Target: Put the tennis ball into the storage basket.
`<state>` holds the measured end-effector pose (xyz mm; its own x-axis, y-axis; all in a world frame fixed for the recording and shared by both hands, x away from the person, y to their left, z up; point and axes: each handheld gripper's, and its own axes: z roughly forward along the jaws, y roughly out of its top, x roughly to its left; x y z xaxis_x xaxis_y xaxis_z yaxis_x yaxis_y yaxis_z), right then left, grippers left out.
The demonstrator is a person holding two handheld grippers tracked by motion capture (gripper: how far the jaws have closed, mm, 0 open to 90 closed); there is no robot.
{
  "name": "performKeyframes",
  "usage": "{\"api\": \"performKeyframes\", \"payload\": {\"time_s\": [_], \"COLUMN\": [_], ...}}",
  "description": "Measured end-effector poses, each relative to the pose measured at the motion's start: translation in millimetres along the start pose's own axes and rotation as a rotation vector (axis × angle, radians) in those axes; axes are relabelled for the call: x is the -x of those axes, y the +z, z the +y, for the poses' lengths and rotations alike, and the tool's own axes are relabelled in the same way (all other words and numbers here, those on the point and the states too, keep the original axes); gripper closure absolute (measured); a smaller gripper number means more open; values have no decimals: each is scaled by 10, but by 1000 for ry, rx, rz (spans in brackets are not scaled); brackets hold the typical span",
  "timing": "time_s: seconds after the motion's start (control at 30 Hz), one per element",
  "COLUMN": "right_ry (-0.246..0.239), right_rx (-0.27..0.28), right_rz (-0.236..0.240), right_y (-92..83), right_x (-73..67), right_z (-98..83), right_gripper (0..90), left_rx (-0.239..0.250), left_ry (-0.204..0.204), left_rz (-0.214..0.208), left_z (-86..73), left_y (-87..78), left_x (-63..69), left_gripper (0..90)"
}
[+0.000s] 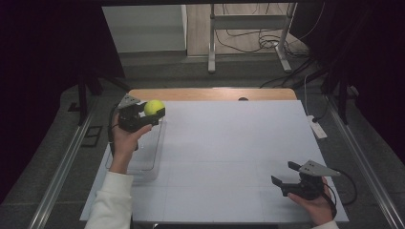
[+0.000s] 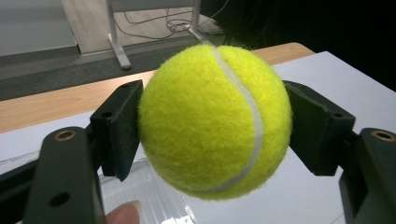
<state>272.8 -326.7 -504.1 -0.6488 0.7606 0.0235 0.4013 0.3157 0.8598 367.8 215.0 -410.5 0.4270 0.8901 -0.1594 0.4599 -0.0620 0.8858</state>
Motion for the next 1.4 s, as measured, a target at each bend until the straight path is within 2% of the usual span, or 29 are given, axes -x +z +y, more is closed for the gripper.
{"api": "performKeyframes", "payload": {"time_s": [0.53,0.67,1.0,1.4], "right_ry": [3,1,0,1], "right_rx": [-3,-3,-5,1], "right_rz": [-1,1,0,4], "right_y": [5,7,8,12], "right_x": [7,5,9,3], "right_z": [-4,-5,-7,2], "right_gripper": [122,122,122,122], "left_rx": [-17,-24,-34,-45], "left_ry": [-26,-21,-41,-46], "left_rz": [70,97,121,147], "left_z": [-53,-67,-105,-112], "left_y": [9,5,12,-1], "left_x": [-198,-241,-354,-407], "left_gripper": [270,269,270,269]}}
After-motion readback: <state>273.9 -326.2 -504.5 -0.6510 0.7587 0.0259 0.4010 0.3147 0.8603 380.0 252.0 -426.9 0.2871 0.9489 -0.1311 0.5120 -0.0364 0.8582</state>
